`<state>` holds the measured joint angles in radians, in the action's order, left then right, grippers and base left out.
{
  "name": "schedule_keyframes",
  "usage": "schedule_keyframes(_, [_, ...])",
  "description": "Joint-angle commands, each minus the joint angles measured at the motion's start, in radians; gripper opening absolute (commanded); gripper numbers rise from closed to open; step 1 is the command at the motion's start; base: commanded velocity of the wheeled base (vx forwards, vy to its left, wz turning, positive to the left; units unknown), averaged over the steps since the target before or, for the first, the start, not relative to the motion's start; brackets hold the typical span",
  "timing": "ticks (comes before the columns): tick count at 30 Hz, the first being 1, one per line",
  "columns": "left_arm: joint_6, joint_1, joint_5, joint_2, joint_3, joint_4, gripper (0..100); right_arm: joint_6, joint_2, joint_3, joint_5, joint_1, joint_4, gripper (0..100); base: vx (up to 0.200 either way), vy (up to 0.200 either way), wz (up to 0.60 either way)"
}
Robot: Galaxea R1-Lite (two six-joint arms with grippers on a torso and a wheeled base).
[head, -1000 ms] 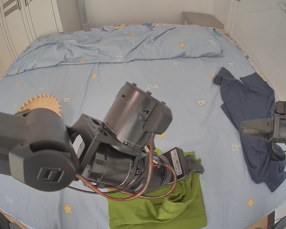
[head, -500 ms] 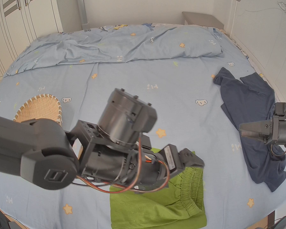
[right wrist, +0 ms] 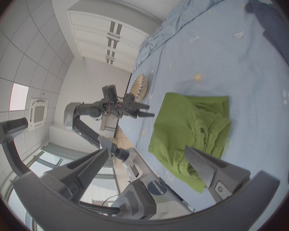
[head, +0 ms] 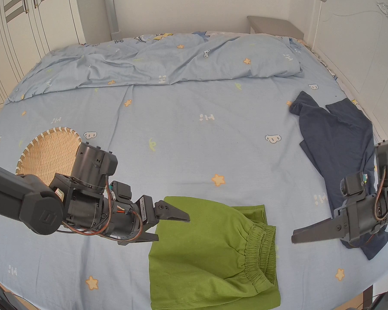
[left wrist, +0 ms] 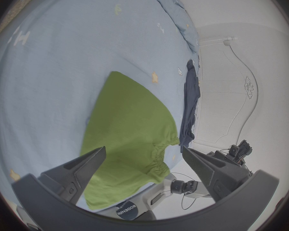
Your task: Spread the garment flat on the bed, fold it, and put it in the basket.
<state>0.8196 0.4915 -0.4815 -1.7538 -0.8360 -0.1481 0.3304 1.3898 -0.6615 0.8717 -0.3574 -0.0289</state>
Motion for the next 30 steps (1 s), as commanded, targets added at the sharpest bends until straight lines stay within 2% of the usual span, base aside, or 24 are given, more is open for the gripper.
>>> schedule_keyframes(1, [-0.089,-0.064,-0.035,-0.07,0.126,-0.131,100,-0.045,0.155,-0.012,-0.016,-0.133,0.038,100,0.0,0.0,0.0])
schedule_keyframes(6, [-0.109,-0.068,-0.037,-0.095,0.15,-0.202,100,-0.047,0.242,-0.018,-0.099,-0.216,0.037,100,0.0,0.0,0.0])
schedule_keyframes(11, [-0.112,-0.074,-0.032,-0.113,0.152,-0.225,100,-0.07,0.337,-0.035,-0.135,-0.238,0.029,100,0.0,0.0,0.0])
schedule_keyframes(14, [-0.112,-0.105,-0.037,-0.111,0.153,-0.231,100,-0.105,0.379,-0.055,-0.165,-0.248,0.027,100,0.0,0.0,0.0])
schedule_keyframes(21, [-0.114,-0.128,-0.04,-0.115,0.143,-0.232,100,-0.106,0.391,-0.063,-0.163,-0.268,0.027,100,0.0,0.0,0.0])
schedule_keyframes(30, [-0.112,-0.103,-0.042,-0.171,0.152,-0.28,100,-0.11,0.439,-0.018,-0.165,-0.258,0.034,100,0.0,0.0,0.0])
